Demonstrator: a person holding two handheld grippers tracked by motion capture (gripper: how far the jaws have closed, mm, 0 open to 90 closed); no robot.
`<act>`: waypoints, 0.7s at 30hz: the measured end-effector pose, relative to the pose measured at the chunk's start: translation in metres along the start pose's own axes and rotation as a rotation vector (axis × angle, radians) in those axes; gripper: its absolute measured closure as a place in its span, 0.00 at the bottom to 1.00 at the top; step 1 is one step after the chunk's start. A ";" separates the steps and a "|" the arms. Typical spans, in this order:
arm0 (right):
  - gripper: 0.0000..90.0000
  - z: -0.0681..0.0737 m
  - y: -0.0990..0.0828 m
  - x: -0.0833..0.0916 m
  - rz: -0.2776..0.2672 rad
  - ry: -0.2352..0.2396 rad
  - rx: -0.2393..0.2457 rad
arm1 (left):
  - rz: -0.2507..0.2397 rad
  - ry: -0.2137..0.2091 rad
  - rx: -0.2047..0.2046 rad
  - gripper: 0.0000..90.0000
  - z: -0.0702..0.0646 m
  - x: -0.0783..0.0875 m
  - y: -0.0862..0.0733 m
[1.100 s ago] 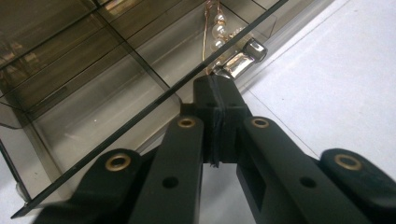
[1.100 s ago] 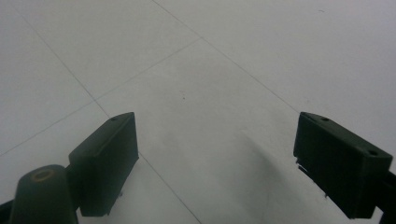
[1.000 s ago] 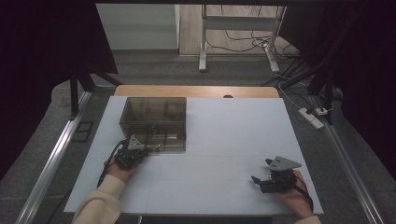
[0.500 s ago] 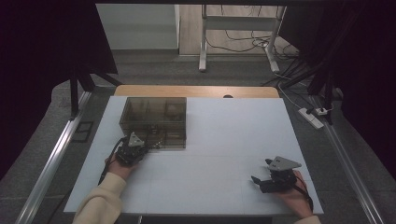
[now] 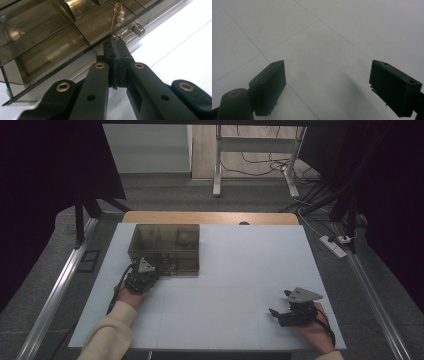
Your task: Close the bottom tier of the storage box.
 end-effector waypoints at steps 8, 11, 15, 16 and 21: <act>0.15 0.000 0.000 0.000 0.002 0.000 0.001 | -0.004 0.001 0.009 0.98 0.003 -0.003 0.003; 0.15 0.000 0.000 -0.001 0.002 -0.001 0.000 | -0.002 0.005 0.010 0.98 0.005 -0.004 0.005; 0.15 0.000 0.000 -0.001 0.004 -0.001 -0.001 | -0.003 0.002 0.017 0.98 0.007 -0.006 0.007; 0.15 0.000 0.000 -0.001 0.003 0.000 -0.004 | -0.002 0.002 0.017 0.98 0.007 -0.006 0.007; 0.15 0.000 0.000 -0.001 0.003 -0.001 -0.001 | 0.001 0.014 0.016 0.98 0.009 -0.007 0.010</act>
Point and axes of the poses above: each handheld gripper's, and its own axes: x roughly backward along the jaws, y roughly out of its top, z roughly to its left, the point moved 5 cm from there along -x, roughly forward along the jaws, and after that the axes turned 13 degrees about z, right-handed, at the moved point
